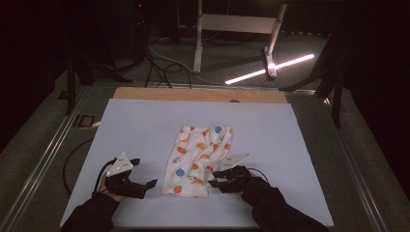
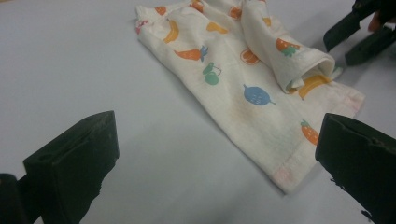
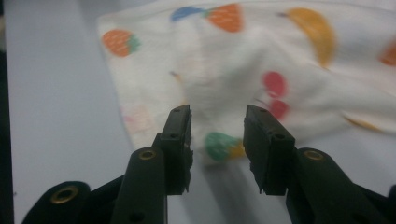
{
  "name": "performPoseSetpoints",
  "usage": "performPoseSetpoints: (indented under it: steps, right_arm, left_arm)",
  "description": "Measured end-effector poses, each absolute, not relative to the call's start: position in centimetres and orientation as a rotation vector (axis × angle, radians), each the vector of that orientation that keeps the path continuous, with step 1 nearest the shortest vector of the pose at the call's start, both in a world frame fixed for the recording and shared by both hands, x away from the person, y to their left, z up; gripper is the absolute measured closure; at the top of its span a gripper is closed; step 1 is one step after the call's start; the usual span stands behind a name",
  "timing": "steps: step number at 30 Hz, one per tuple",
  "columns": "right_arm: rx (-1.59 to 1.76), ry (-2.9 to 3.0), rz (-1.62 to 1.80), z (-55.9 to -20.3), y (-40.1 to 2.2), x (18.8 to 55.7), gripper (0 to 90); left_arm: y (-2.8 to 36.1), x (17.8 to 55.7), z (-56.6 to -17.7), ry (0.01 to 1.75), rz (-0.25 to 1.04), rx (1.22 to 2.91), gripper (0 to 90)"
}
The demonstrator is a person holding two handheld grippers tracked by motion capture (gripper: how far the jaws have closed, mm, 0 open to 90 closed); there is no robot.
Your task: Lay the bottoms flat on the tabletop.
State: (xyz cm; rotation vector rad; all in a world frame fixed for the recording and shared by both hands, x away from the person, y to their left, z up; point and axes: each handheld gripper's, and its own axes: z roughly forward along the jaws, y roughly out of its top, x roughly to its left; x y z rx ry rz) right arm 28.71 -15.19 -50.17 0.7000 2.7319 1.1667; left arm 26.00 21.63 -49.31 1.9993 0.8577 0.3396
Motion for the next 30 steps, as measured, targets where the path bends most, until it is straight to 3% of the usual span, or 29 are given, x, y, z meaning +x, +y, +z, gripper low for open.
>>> performPoseSetpoints:
  steps: [3,6,10,21,30]
  right_arm:
    - [0.588,2.747,1.071,-50.7,-14.3,28.3,62.1]
    - [0.548,2.745,1.012,-51.4,-14.5,28.5,68.6]
    - [0.581,2.752,0.971,-51.1,-14.7,28.7,87.6]
    - [0.722,2.668,1.020,-47.7,-19.0,28.3,88.9]
    - [0.757,2.648,0.989,-47.2,-22.7,26.8,88.9]
  left_arm:
    - [21.7,26.0,-49.4,0.861,0.335,1.999,0.2]
    - [21.8,26.0,-49.4,0.860,0.333,1.999,0.2]
    - [21.8,26.0,-49.4,0.860,0.332,1.997,0.2]
    - [21.6,26.0,-49.5,0.857,0.328,1.999,0.2]
    - [21.5,26.1,-49.5,0.850,0.319,1.996,0.2]
